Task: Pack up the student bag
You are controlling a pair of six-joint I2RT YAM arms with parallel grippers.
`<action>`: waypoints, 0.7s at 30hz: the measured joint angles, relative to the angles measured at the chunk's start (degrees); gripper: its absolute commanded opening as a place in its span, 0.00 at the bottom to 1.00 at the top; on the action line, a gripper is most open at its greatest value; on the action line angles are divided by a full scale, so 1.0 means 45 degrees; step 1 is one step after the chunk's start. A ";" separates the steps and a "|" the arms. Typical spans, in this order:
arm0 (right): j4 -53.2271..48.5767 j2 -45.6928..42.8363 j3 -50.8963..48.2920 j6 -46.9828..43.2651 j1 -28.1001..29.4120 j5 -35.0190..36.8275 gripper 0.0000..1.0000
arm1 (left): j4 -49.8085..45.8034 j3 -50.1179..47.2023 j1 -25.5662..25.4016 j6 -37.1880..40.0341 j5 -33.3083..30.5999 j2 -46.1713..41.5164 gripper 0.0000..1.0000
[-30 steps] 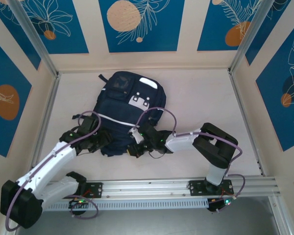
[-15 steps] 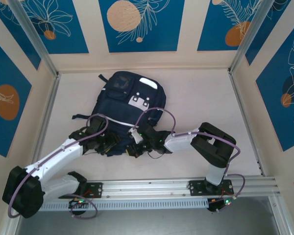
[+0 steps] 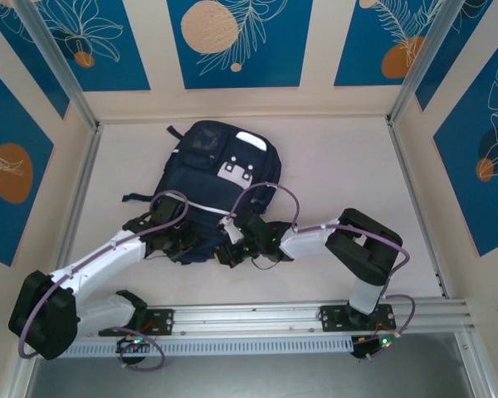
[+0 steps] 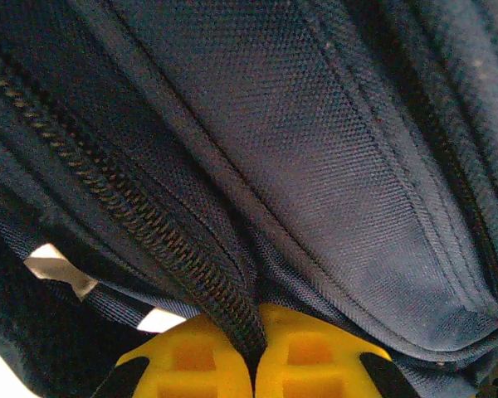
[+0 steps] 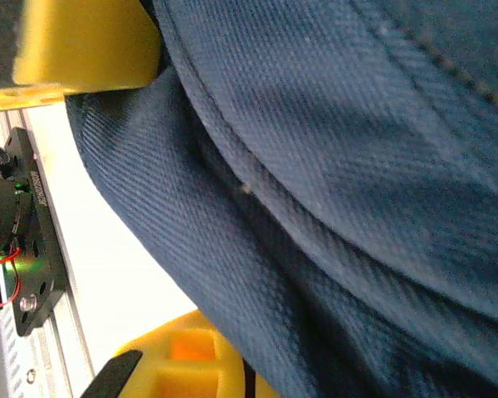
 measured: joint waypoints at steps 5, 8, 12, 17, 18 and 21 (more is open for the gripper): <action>0.0257 -0.0525 -0.0476 -0.0049 -0.0175 0.0053 0.00 | -0.0223 0.0000 0.0374 0.0287 0.0024 -0.0510 0.00; 0.0345 -0.0908 -0.0777 -0.0146 -0.0481 0.0049 0.00 | -0.0272 0.0000 0.0597 0.0491 0.0102 -0.0680 0.00; 0.0359 -0.1103 -0.0991 -0.0243 -0.0865 0.0039 0.00 | -0.0374 0.0000 0.0821 0.0670 0.0131 -0.0889 0.00; 0.0233 -0.1122 -0.1020 -0.0845 -0.0928 -0.0087 0.00 | -0.0714 0.0000 0.1122 0.1044 0.0068 -0.1209 0.01; 0.0141 -0.1122 -0.0996 -0.0981 -0.0869 -0.0083 0.00 | -0.0797 0.0000 0.1190 0.1132 0.0039 -0.1263 0.02; -0.0019 -0.1122 -0.0971 -0.1438 -0.0709 0.0015 0.00 | -0.1049 0.0000 0.1501 0.1345 -0.0015 -0.1433 0.03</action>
